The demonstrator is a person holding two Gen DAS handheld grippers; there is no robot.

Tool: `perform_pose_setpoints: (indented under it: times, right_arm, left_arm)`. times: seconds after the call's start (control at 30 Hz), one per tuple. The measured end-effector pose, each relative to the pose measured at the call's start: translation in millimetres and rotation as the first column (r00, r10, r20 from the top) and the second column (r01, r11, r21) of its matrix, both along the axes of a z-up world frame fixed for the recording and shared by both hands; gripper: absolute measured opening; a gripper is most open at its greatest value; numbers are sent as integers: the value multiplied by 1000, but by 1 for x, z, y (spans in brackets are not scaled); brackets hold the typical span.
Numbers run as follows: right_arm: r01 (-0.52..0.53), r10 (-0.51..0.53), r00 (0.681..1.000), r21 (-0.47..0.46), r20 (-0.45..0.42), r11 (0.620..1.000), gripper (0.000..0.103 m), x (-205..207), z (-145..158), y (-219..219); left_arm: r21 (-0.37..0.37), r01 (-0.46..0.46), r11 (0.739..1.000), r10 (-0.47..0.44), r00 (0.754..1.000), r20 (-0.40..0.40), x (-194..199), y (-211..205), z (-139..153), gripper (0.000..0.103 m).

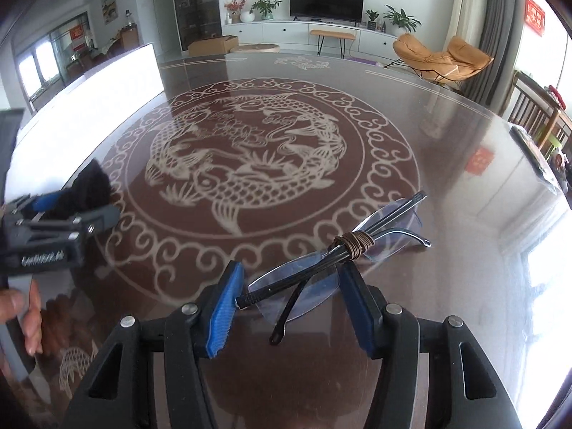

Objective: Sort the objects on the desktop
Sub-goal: 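Lift the glasses with the right tool while the left tool holds the scrunchie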

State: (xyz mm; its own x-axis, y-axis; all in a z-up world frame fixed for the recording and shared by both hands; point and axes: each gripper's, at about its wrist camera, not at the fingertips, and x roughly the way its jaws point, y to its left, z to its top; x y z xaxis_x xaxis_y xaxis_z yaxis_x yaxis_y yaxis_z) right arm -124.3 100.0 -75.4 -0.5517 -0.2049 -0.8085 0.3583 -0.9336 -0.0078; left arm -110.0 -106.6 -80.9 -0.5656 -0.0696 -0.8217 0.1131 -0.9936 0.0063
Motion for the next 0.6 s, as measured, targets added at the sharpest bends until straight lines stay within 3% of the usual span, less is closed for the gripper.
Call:
perform_pose_setpoints:
  times: [0.17,0.3,0.6]
  right_arm:
    - [2,-3,999,-2,-38,1000,58,42,-5,5]
    - [31,-32,999,-39,-23,999,77,40,-6,13]
    - [42,-43,999,-140,-5,989,79,29,0,32]
  left_arm:
    - [0,0,1000,0,1000,0,0,0,0,103]
    - [0,0,1000,0,1000,0,0,0,0,103]
    - [3,1,1000,-1,1000,-1,0,0,0,103]
